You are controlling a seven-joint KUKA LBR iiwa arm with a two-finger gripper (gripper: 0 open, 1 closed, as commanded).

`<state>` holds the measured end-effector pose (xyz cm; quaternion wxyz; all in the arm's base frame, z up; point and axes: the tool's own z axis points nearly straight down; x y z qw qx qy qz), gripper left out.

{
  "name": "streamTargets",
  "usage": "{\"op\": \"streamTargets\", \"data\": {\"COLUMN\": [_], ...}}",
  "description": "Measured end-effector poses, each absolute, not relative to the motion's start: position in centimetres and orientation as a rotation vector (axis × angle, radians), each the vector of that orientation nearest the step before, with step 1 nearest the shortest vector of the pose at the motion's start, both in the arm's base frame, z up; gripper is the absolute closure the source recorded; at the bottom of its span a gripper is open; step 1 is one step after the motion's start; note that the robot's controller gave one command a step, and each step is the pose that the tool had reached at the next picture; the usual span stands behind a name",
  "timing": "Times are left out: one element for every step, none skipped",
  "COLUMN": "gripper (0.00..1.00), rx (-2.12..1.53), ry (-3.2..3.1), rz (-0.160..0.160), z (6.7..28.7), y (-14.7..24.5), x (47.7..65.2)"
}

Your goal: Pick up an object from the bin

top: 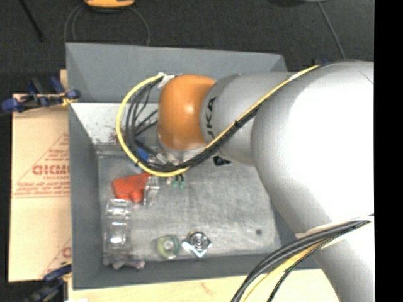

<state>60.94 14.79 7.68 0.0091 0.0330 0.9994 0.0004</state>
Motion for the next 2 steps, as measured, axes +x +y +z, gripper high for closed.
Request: {"op": "streamTargets", "data": {"gripper": [1.0,1.0], "rx": [0.104,0.105], "ry": [3.13,3.133], "rz": [0.001,-0.001], "z": [12.6,13.8], "y": [14.7,14.5], "x": [61.2,61.4]}}
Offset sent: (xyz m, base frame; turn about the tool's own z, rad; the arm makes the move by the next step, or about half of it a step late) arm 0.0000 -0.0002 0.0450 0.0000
